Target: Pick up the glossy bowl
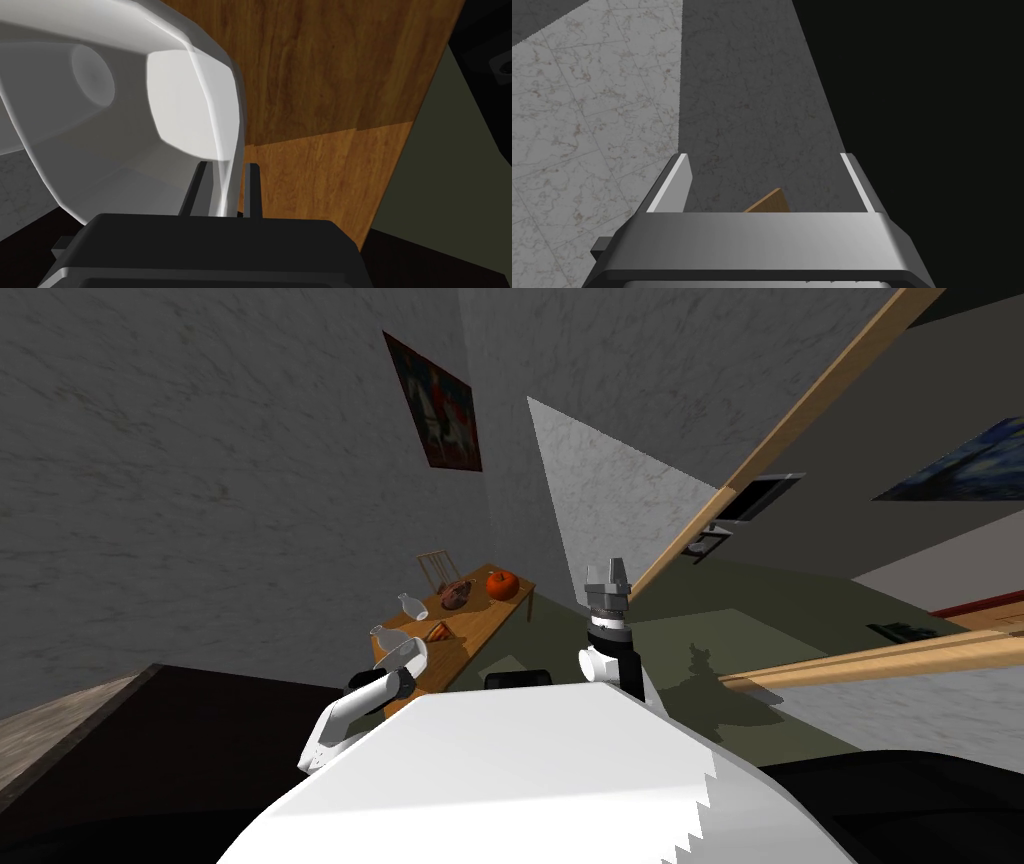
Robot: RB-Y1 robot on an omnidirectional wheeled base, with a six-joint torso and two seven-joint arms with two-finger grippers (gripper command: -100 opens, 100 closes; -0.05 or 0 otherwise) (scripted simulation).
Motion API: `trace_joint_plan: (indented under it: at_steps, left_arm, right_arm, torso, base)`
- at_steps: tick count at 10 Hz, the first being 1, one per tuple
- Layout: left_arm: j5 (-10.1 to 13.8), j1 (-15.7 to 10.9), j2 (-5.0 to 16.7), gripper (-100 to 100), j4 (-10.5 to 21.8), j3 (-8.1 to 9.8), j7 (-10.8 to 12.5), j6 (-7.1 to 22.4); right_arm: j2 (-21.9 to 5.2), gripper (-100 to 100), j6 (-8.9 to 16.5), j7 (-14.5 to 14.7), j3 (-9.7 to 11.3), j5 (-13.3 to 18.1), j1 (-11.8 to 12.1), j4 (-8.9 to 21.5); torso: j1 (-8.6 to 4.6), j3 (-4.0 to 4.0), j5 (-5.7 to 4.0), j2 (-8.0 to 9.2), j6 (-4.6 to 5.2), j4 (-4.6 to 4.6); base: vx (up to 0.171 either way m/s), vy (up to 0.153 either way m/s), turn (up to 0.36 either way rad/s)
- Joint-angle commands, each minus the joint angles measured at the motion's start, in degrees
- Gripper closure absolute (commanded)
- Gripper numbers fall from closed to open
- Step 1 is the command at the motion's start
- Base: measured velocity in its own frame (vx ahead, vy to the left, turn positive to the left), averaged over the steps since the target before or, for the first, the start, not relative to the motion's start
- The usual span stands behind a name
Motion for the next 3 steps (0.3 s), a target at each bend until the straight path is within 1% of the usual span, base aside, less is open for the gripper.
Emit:
trace_joint_plan:
  at_steps: [1,2,3]
  left_arm:
    - [0.3,0.4,0.2,100,-1.8,0.31,0.3,1.7]
    - [0.1,0.3,0.1,100,-1.3,0.18,0.2,1.1]
    - [0.2,0.3,0.1,0,-1.5,0.19,0.2,1.4]
  right_arm:
    - [0.0,0,0.0,0.0,0.0,0.0,0.0,0.0]
    - [0.0,0,0.0,0.0,0.0,0.0,0.0,0.0]
    - [0.0,0,0.0,0.0,0.0,0.0,0.0,0.0]
  torso:
    - [0.00,0.00,0.00,0.00,0.00,0.00]
    - [-0.04,0.02,-0.03,0.02,0.00,0.01]
    - [-0.01,0.00,-0.03,-0.01,0.01,0.01]
  base:
    - [-0.021,-0.026,-0.009]
    - [-0.009,-0.010,0.000]
    - [0.000,0.000,0.000]
